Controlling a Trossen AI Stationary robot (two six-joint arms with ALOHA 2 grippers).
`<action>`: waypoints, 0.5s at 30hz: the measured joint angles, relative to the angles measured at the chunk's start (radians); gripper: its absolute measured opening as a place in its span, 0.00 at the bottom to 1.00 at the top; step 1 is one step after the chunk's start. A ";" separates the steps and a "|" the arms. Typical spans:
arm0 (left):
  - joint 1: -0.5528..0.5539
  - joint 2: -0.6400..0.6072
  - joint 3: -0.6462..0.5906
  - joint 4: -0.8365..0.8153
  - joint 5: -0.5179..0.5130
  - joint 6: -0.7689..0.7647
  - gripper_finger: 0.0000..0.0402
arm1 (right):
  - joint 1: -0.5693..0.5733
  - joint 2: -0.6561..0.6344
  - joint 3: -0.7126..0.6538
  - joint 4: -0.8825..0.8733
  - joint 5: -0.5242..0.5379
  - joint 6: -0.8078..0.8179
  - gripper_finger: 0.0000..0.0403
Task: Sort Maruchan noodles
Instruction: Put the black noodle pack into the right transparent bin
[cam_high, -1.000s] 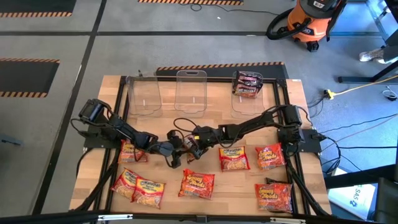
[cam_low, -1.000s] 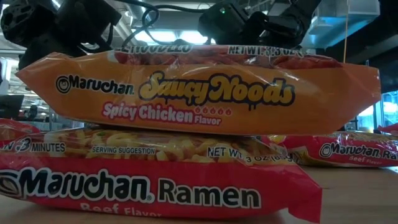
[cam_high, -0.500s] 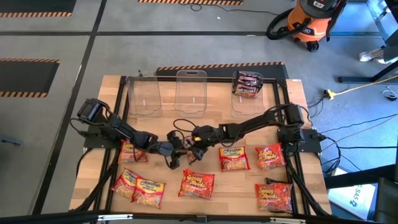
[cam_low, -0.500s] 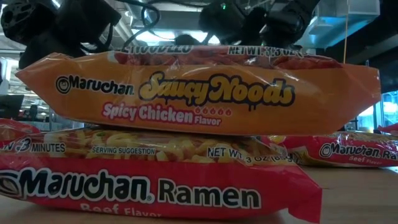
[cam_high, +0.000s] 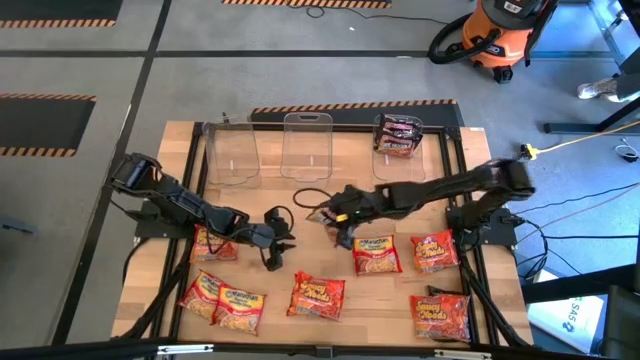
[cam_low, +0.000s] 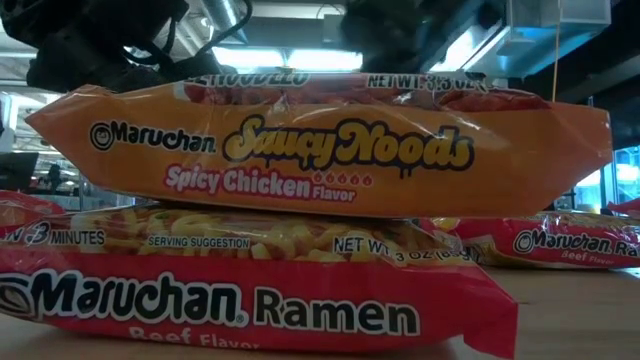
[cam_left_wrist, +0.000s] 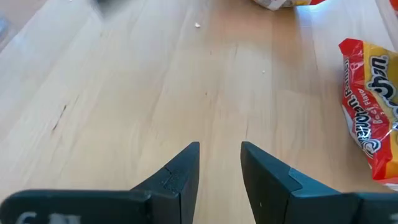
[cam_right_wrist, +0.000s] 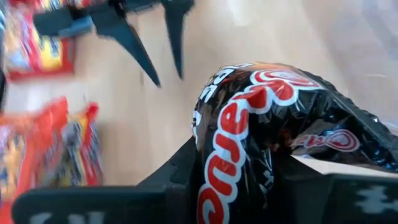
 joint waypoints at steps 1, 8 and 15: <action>0.000 0.002 0.000 0.000 0.003 0.000 0.28 | 0.000 -0.031 0.000 -0.041 0.013 -0.021 0.22; 0.000 0.005 -0.001 -0.003 0.006 0.000 0.28 | -0.056 -0.237 0.000 -0.337 0.101 -0.166 0.22; 0.000 0.005 -0.001 0.004 0.007 -0.020 0.28 | -0.171 -0.382 0.000 -0.563 0.259 -0.381 0.23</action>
